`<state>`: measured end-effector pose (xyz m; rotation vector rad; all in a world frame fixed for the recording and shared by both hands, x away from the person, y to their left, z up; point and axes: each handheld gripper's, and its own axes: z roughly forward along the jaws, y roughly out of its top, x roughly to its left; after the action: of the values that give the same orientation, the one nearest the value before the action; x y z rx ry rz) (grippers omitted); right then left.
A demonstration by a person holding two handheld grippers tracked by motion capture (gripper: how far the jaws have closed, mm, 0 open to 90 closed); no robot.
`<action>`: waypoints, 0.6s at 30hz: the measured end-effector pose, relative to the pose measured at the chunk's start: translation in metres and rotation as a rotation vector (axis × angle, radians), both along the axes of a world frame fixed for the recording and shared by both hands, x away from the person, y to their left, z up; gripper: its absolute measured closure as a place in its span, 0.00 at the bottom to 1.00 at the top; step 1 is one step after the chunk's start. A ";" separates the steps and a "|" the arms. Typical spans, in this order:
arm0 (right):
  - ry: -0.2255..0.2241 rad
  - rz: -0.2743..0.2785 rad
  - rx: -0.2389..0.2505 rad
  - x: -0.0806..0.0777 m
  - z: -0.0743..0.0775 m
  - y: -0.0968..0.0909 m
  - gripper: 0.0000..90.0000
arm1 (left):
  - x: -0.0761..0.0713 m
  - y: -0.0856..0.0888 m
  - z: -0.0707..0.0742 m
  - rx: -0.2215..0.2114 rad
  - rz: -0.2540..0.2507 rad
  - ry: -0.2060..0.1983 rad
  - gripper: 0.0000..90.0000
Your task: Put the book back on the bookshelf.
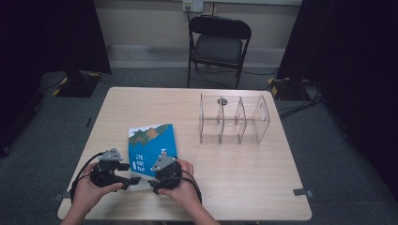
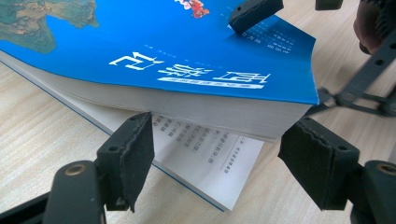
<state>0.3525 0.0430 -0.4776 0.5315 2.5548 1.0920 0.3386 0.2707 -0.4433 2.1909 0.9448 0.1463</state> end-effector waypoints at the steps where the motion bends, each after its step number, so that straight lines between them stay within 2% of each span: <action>1: -0.007 -0.001 -0.002 0.000 0.000 0.000 0.26 | 0.000 0.000 0.000 -0.004 0.002 0.001 0.29; 3: 0.000 -0.002 0.010 0.001 0.000 -0.001 0.26 | 0.000 0.001 0.000 -0.003 -0.001 0.000 0.29; 7: -0.016 0.037 0.039 -0.001 0.002 -0.004 0.45 | 0.001 0.002 -0.001 -0.004 -0.004 0.001 0.30; 9: -0.030 0.060 0.031 -0.002 0.004 -0.005 0.53 | -0.001 0.001 -0.003 0.007 -0.010 -0.014 0.30; 11: -0.028 0.065 0.038 -0.003 0.005 -0.005 0.56 | -0.001 0.001 -0.004 0.016 -0.021 -0.024 0.27; 13: -0.017 0.068 0.045 -0.002 0.006 -0.006 0.62 | -0.002 0.001 -0.005 0.019 -0.035 -0.047 0.27; 16: -0.045 0.082 0.026 -0.004 0.010 -0.006 0.71 | -0.004 0.004 -0.007 0.008 -0.070 -0.067 0.25; 18: -0.047 0.075 0.015 -0.006 0.012 -0.005 0.74 | -0.007 0.004 -0.009 0.000 -0.088 -0.060 0.24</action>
<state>0.3468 0.0378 -0.4660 0.4112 2.5462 1.1358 0.3318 0.2747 -0.4522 2.2114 0.8136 0.1693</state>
